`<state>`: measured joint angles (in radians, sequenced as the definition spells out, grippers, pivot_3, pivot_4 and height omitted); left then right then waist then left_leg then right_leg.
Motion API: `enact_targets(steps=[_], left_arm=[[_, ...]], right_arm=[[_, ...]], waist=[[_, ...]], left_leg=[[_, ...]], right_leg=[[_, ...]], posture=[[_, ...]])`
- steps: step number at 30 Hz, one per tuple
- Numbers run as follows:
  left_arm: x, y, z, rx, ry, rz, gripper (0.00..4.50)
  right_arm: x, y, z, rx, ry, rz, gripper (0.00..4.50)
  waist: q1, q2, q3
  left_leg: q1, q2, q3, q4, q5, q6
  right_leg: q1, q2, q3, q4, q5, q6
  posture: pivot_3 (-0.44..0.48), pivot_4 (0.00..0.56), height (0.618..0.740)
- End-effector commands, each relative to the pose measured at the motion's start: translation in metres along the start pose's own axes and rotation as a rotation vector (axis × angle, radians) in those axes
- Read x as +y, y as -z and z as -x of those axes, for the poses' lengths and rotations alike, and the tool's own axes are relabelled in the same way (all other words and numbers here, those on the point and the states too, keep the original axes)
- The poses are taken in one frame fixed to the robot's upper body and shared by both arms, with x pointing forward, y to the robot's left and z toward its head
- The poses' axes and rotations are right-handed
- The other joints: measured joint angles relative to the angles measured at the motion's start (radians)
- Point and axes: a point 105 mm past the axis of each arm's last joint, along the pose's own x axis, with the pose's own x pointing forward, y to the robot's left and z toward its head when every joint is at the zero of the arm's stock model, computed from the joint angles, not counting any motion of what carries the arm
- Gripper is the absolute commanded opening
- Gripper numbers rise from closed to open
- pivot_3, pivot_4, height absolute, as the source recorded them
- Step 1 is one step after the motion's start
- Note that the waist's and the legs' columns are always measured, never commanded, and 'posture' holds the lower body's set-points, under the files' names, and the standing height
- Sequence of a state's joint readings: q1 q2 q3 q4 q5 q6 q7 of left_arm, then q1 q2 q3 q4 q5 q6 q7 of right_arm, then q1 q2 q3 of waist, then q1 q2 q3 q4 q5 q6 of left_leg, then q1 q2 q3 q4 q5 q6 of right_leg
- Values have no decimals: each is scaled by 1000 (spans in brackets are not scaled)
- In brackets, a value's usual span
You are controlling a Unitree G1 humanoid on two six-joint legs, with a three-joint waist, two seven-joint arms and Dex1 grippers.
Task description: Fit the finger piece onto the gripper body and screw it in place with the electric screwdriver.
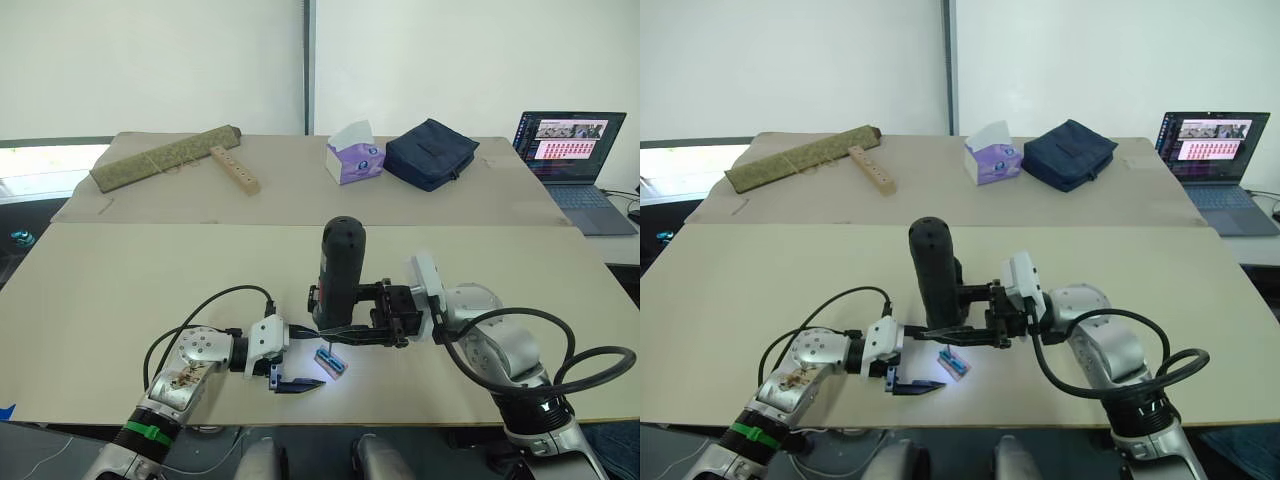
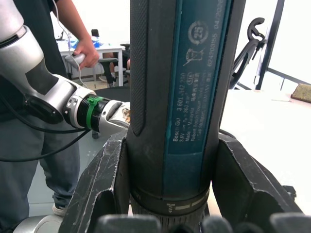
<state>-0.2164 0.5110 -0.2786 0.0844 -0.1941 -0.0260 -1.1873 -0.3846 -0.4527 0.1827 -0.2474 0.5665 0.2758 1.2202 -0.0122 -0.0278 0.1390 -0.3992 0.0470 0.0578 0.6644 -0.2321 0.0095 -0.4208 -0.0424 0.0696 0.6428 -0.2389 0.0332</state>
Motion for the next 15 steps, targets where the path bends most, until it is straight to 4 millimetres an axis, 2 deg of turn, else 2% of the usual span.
enact_targets(steps=[1, 15], left_arm=[[-8, 16, 0, 43, 6, 77, 4444], [-4, 1, 9, -50, -22, 74, 4444]], right_arm=[[2, -3, -2, 21, -18, 35, 1928], [-1, -23, -4, -28, -46, 86, 1928]], waist=[[0, 0, -1], [-6, 0, 0]], left_leg=[[0, 0, 0, 0, 0, 0], [-1, 1, 0, 0, 0, 0]], right_leg=[[0, 0, 0, 0, 0, 0], [-2, 1, 0, 0, 0, 0]], posture=[[0, 150, 740], [0, 150, 740]])
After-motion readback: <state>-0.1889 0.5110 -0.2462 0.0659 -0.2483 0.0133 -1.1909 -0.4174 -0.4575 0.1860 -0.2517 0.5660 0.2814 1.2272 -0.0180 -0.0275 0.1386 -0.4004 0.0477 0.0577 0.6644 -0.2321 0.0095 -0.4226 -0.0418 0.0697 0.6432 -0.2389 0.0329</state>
